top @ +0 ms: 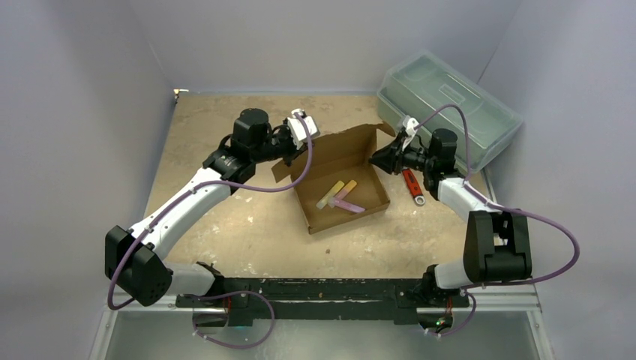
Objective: Fold the paper box
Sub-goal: Close the paper box at the center of the board.
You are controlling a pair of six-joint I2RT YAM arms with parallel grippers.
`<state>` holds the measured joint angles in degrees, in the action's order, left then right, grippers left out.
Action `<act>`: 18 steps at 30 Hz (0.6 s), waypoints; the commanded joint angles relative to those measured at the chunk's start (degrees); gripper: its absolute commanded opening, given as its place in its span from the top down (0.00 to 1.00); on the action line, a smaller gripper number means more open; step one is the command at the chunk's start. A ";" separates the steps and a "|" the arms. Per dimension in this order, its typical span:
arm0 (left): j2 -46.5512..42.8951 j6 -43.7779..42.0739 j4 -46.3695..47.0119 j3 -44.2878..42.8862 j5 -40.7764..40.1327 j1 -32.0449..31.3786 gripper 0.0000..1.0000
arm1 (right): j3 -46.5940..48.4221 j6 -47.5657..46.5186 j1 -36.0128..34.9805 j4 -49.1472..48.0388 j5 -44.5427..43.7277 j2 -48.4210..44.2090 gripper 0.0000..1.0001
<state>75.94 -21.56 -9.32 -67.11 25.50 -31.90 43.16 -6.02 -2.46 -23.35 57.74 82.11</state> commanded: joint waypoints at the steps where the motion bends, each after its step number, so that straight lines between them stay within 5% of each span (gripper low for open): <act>1: -0.62 1.39 4.66 -0.54 3.59 -0.27 1.00 | 1.82 -2.04 -0.62 2.35 1.95 -1.16 0.71; 11: -0.62 0.78 4.31 -0.45 3.77 -0.27 1.00 | 5.66 -12.96 1.99 14.21 -2.24 -1.77 0.68; 18: -0.62 0.06 3.90 -0.39 5.35 -0.27 1.00 | 5.92 -13.58 4.98 14.64 -1.77 -1.92 0.48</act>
<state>75.94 -21.58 -9.26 -67.05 27.55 -31.90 46.76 -17.30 1.37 -10.20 56.01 82.08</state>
